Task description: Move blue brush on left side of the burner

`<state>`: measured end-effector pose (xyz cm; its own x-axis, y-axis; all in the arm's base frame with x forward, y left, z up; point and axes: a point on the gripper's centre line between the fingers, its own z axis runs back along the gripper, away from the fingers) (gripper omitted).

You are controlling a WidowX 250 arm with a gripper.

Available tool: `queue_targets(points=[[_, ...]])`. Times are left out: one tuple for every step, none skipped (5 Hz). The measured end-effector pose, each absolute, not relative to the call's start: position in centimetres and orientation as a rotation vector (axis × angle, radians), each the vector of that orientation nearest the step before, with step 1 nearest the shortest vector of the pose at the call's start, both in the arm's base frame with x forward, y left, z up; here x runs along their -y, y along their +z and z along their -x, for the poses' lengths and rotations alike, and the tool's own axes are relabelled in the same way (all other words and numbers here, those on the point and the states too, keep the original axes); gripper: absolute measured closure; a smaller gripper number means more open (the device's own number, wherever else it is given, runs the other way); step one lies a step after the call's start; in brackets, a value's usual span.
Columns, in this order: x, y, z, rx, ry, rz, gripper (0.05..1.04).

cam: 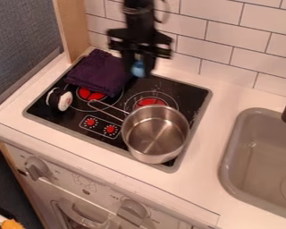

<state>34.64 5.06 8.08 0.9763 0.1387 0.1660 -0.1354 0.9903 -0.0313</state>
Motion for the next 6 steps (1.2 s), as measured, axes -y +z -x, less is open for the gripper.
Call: queue_targets(points=[[-7.7,7.8,-33.6,0.148,0.118,0.025,0.659],[-10.2,7.5,-33.3,0.136,0.112,0.011,0.659],[-11.6,6.5,-34.6,0.101,0.063,-0.015,0.659],[-12.8,6.1,-35.8,0.079,0.029,-0.062,0.66],[-12.7,6.1,-35.8,0.072,0.034,-0.057,0.565],[-12.5,5.9,-35.7,0.065,0.055,-0.051,0.27]])
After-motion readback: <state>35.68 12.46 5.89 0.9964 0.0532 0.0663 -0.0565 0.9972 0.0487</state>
